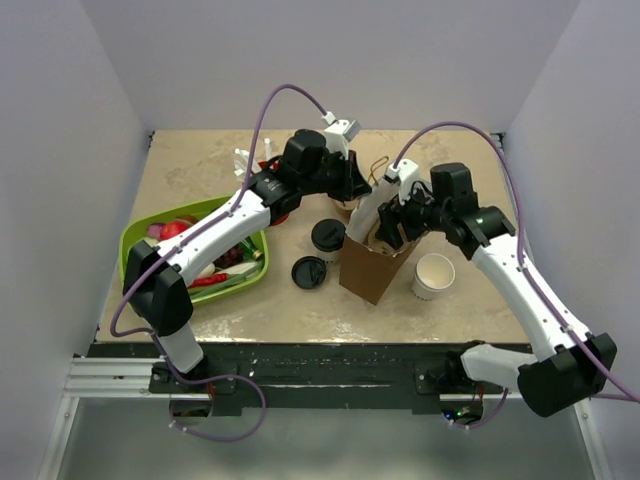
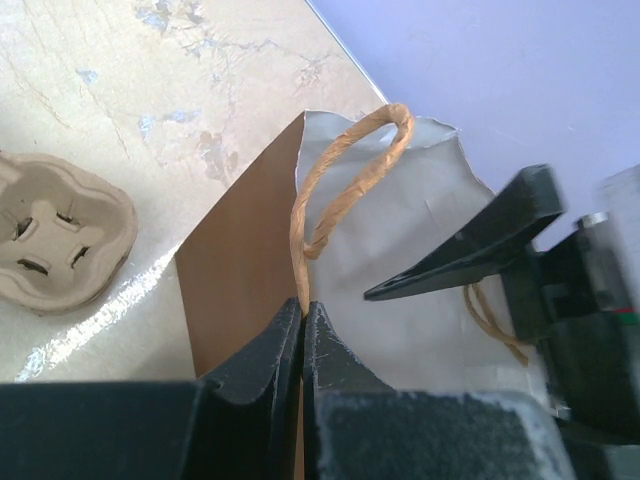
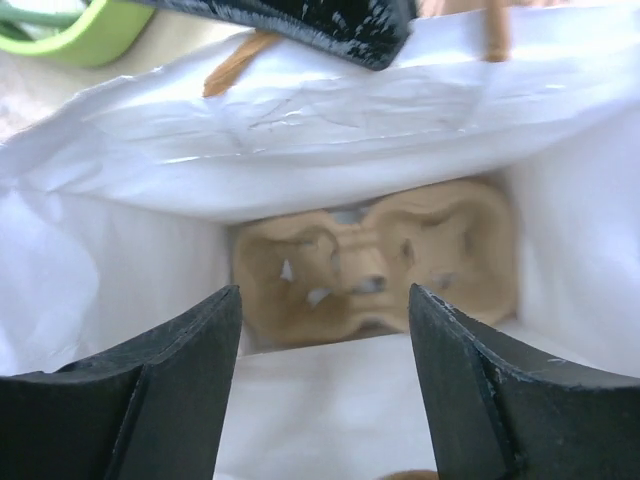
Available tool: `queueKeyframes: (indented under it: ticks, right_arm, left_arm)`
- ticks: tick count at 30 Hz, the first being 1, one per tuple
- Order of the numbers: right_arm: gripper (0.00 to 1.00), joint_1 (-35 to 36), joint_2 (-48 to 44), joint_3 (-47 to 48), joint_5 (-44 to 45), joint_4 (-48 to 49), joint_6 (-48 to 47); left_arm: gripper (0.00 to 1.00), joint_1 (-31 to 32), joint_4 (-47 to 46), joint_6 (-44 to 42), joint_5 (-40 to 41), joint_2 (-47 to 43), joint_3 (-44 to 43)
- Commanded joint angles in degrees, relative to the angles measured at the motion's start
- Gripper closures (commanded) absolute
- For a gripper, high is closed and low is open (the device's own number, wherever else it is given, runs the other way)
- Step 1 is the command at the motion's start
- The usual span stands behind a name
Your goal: Pack the takeout coffee
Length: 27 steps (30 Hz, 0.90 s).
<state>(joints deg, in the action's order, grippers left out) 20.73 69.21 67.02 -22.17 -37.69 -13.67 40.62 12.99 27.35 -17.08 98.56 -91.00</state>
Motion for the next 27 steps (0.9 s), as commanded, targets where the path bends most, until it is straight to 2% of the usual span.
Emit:
queueKeyframes:
  ticks: [1, 8, 17, 23, 24, 25, 27]
  right_arm:
    - [0.28, 0.19, -4.6, 3.64, 3.19, 2.43, 4.26]
    - [0.23, 0.27, -7.6, 6.54, 6.97, 5.43, 11.38]
    - [0.21, 0.27, -7.86, 10.76, 4.77, 6.31, 17.71]
    - [0.14, 0.19, -8.39, 14.18, 6.53, 7.55, 17.01]
    - [0.12, 0.19, -8.48, 14.45, 6.27, 7.11, 16.75]
    - [0.04, 0.27, -8.48, 14.62, 5.83, 7.11, 16.49]
    - [0.02, 0.27, -9.0, 14.71, 3.3, 7.45, 15.87]
  left_arm:
    - [1.0, -0.1, -1.13, -0.46, 0.65, -2.5, 0.65]
    - [1.0, -0.1, -1.04, -0.28, 0.73, -2.5, 0.74]
    - [1.0, -0.02, -1.04, 0.16, 2.4, -3.11, 1.18]
    - [1.0, -0.02, -2.01, 0.6, 2.05, -3.12, 1.62]
    - [1.0, -0.02, -1.92, 0.6, 2.05, -3.11, 1.62]
    - [1.0, -0.02, -1.75, 0.6, 2.23, -3.2, 1.44]
    - [1.0, -0.02, -1.31, 0.6, 2.49, -3.11, 1.35]
